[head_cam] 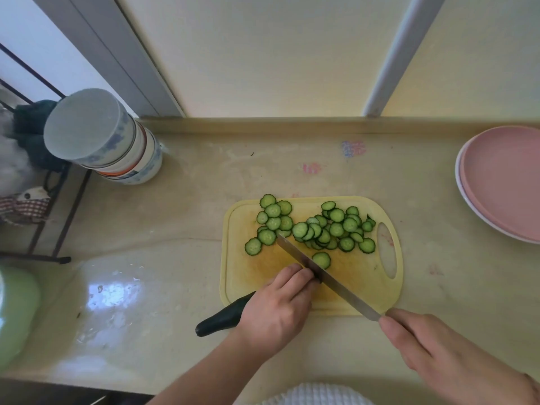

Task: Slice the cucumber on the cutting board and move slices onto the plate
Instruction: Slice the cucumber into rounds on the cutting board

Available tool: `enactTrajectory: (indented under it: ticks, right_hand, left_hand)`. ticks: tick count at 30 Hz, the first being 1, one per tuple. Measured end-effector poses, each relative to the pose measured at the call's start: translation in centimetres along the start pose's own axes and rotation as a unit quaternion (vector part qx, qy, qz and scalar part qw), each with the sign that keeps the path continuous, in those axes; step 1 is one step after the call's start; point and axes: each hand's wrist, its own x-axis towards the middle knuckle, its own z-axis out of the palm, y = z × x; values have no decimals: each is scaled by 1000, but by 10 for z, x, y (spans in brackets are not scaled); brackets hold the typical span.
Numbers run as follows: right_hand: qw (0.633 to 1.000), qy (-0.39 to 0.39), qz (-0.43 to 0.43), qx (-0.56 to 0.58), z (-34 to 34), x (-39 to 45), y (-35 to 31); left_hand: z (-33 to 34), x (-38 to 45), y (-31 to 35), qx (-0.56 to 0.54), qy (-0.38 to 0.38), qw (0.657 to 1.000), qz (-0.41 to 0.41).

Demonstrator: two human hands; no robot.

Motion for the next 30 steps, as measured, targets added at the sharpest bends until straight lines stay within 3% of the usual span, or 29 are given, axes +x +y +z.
enactTrajectory:
  ticks: [15, 30]
  right_hand:
    - [999, 39, -3, -8, 12, 19, 15]
    - [1000, -6, 10, 28, 2, 3, 4]
  left_hand:
    - [0, 1, 2, 7, 14, 1000, -1]
    - [-1, 2, 3, -1, 13, 1000, -5]
